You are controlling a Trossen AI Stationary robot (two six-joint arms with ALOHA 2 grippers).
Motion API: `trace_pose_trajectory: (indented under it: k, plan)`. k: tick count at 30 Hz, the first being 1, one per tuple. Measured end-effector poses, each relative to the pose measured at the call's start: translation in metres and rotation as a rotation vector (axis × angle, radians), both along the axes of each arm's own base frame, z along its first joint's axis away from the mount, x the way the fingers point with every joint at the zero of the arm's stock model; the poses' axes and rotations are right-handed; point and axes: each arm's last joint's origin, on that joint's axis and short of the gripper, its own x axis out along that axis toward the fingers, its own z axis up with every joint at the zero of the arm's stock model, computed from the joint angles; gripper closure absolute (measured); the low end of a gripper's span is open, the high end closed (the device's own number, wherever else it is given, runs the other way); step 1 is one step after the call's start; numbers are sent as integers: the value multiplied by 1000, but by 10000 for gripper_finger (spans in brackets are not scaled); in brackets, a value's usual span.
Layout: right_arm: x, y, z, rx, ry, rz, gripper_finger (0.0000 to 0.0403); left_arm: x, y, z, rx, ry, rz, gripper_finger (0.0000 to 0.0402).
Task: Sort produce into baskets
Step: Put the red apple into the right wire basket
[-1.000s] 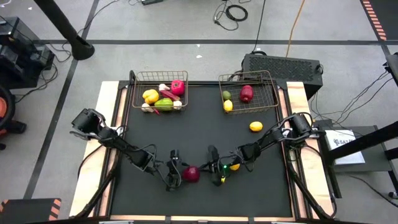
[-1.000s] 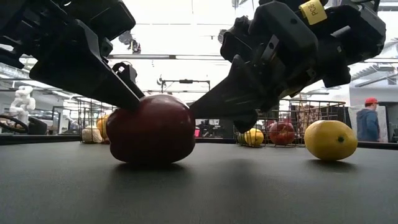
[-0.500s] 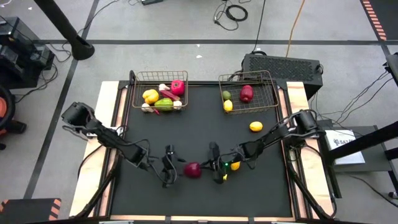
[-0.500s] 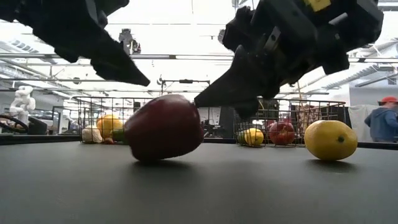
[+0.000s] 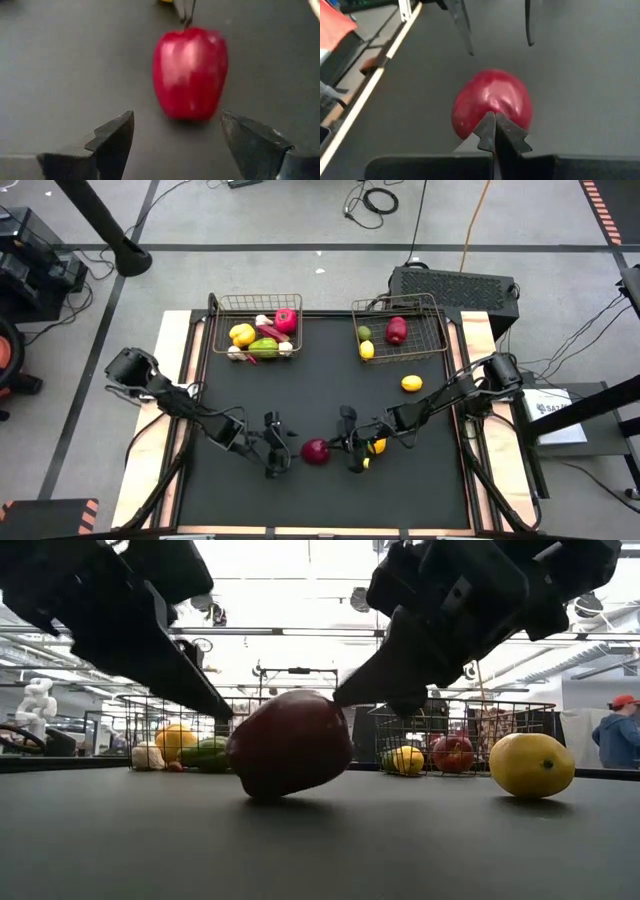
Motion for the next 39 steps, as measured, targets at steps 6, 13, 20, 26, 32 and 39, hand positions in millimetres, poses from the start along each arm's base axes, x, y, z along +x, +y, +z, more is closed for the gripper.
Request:
trace_pose_trajectory:
  k: [6,13,20,26,32,39]
  plan:
    - [-1,0,-1,-8,15,1,402,5,2,-13,-23,41,-23,103]
    - [-1,0,-2,-11,17,2,402,9,1,-17,-37,29,-33,103]
    - [-1,0,-2,-11,19,3,402,10,3,-21,-27,44,-29,103]
    - [-4,-1,-7,-19,79,5,374,11,2,-19,-39,24,-33,103]
    - [-4,-1,-7,-13,75,11,305,12,2,-19,-26,19,-43,103]
    - [3,0,-22,27,66,8,286,13,6,-19,-15,21,-28,103]
